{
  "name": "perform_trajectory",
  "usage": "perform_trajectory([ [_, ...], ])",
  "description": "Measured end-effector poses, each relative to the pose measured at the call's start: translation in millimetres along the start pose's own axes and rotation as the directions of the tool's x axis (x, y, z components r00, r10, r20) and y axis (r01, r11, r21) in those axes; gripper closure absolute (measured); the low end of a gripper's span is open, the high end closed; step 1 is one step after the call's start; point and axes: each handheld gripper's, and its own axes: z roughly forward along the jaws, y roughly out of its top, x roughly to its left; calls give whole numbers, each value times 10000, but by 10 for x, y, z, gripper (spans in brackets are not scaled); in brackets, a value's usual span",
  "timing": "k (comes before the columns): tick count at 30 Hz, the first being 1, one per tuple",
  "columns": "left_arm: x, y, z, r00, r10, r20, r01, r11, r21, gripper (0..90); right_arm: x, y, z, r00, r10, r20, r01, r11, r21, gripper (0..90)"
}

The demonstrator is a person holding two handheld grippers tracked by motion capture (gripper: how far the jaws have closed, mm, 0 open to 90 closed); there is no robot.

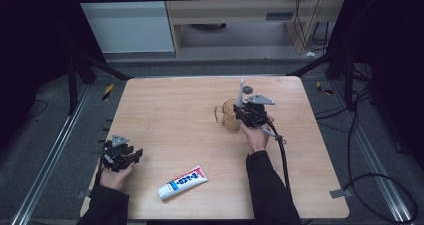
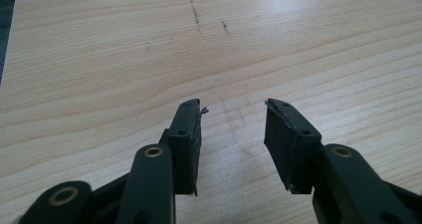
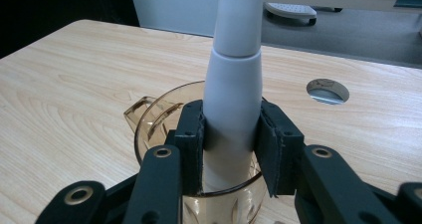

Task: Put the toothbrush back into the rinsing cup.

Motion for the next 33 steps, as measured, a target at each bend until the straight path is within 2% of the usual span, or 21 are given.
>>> perform_trajectory([
  [11, -4, 2, -3, 10000, 2, -1, -2, 10000, -10, 573, 47, 10, -26, 9995, -309, -40, 309, 9995, 41, 618],
  [16, -3, 2, -4, 10000, 1, 0, -1, 10000, -13, 572, 48, 14, -33, 9996, -283, -14, 283, 9996, -3, 590],
  [20, -4, 2, -4, 10000, -2, 0, 2, 10000, -13, 572, 45, 19, -39, 9997, -228, -12, 228, 9997, -56, 533],
  [28, -8, 4, -6, 10000, -1, 4, 1, 10000, -27, 572, 55, 31, -54, 9999, -136, -39, 135, 9998, -130, 324],
  [33, -8, 5, -8, 10000, -4, 13, 4, 10000, -44, 572, 72, 55, -107, 9998, -203, -17, 203, 9996, -210, 246],
])
